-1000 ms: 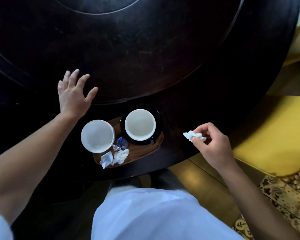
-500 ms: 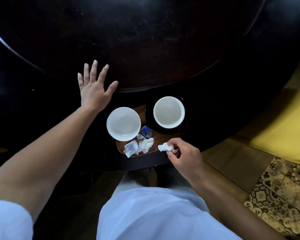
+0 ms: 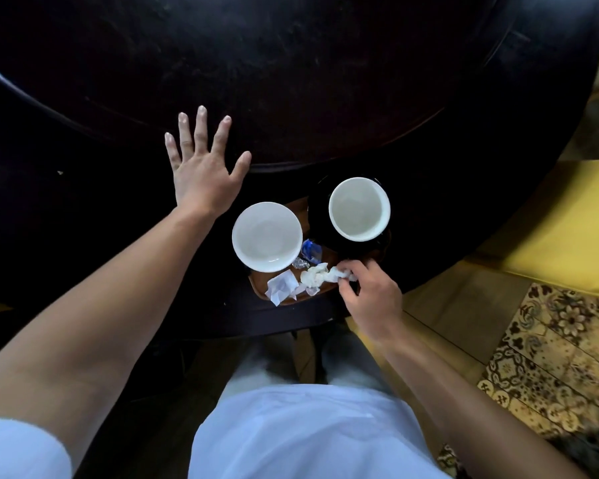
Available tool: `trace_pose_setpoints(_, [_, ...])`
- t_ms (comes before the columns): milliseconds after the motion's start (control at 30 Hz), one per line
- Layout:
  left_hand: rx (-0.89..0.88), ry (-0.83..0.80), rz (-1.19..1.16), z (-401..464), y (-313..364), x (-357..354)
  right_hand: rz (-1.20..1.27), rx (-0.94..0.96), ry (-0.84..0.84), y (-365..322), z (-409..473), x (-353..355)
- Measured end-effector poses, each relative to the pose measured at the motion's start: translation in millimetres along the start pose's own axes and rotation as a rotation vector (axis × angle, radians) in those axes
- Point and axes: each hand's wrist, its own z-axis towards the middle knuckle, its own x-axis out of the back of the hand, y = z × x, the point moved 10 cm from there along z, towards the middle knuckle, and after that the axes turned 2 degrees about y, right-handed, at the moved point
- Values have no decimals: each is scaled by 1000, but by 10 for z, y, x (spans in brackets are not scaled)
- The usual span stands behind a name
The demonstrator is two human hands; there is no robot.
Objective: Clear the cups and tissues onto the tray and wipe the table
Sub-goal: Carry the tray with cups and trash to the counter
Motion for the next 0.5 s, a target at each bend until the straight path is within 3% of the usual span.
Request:
trace_pose_setpoints(333, [-11,-38,-41,46,-4,-18,45,59,65,25,-164,117])
trace_pose_setpoints(400, [5,-39,-221,77,-16,111,115,55,83,82,-193,246])
trace_pose_setpoints(500, [67,115,-664,-69,-206,496,203,-6,157,333,-93,505])
